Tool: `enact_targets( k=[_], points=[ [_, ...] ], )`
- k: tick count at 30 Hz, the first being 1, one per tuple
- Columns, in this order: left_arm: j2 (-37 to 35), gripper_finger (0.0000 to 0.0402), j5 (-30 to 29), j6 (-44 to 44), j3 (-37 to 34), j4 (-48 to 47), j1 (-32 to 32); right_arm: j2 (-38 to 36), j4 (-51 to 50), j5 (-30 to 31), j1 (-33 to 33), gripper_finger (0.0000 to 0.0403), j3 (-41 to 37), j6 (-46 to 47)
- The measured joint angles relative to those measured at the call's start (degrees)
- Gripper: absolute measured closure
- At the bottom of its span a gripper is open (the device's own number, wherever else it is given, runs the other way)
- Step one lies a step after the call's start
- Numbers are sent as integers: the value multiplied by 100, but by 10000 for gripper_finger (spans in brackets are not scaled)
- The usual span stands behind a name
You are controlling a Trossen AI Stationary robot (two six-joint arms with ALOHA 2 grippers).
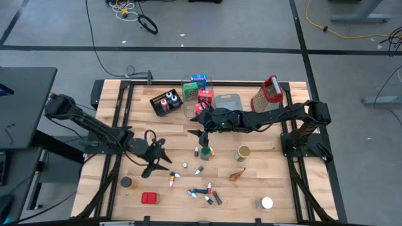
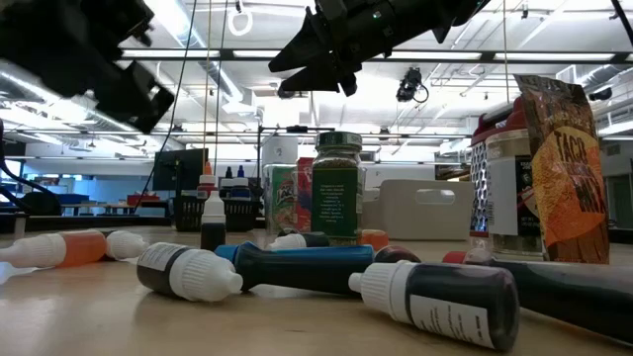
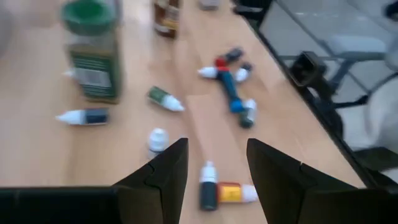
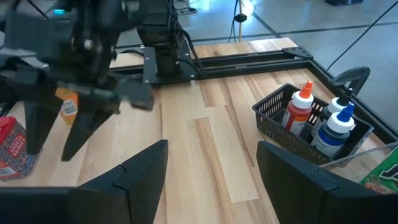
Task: Pick & Place Kitchen Items
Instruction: Put the small purple food coloring bottle into the black bin
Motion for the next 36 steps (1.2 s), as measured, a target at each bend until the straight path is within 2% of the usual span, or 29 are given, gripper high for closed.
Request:
enact_targets(
  k=[5, 13, 18, 24, 30, 36],
  points=[
    [612, 229, -129, -45, -359, 1221, -281, 0, 61, 0, 0, 146, 0, 0],
    [2133, 229, -465, -28, -244, 1653, -347, 0, 333, 0, 0, 146, 0, 0],
    [2684, 229, -448, -89, -202, 2108, -347, 0, 690, 0, 0, 146, 0, -2],
    [3014, 229, -460, -205, -203, 2209, -352, 0, 952, 28, 2, 146, 0, -2],
    [3025, 230, -763, 52, -203, 2223, -345, 0, 932, 562, 2, 146, 0, 270],
    [3025, 274, -697, 233, -203, 2165, -265, 0, 913, 792, -13, 146, 0, 612]
  ],
)
